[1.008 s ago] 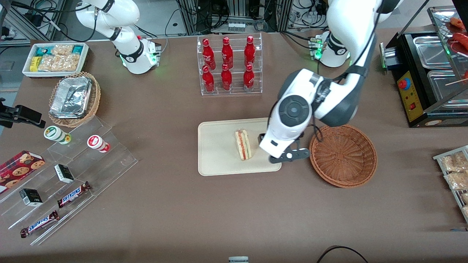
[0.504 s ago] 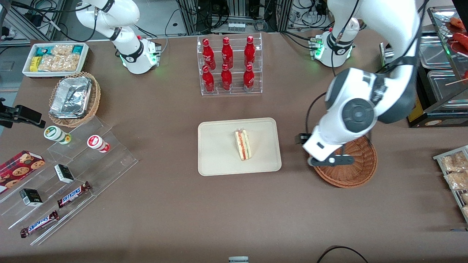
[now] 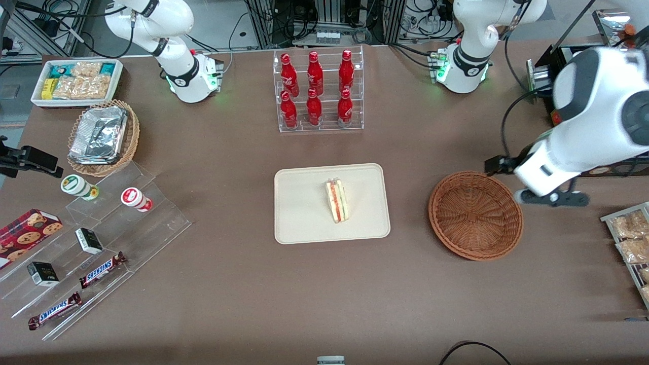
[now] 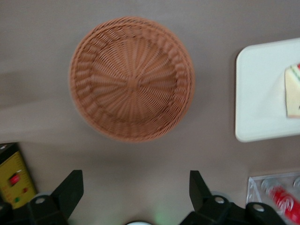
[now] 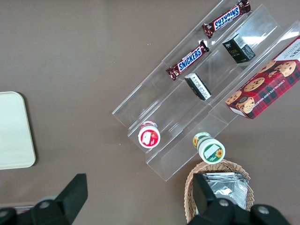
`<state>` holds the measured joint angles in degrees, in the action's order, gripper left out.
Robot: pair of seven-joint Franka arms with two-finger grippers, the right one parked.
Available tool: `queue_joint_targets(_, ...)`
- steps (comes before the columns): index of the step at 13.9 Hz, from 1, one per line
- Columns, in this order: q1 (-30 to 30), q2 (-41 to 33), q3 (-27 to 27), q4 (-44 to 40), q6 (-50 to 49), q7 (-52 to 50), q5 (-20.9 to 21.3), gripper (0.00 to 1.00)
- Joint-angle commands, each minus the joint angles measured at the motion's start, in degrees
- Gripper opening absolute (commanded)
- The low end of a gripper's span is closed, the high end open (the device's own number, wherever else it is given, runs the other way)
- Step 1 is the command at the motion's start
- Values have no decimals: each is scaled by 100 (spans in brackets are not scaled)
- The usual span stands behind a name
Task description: Place sandwich from basket to tray
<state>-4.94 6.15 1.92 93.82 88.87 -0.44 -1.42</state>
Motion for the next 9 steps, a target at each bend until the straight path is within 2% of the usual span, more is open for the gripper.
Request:
queue_joint_targets(1, 256, -587, 89, 243, -334, 377, -16, 100)
queue_joint_targets(3, 440, -781, 106, 234, -449, 378, 2, 100)
queue_joint_targets(5, 467, -861, 124, 190, -484, 378, 246, 100)
queue_joint_targets(9, 467, -905, 63, 102, -537, 378, 248, 100)
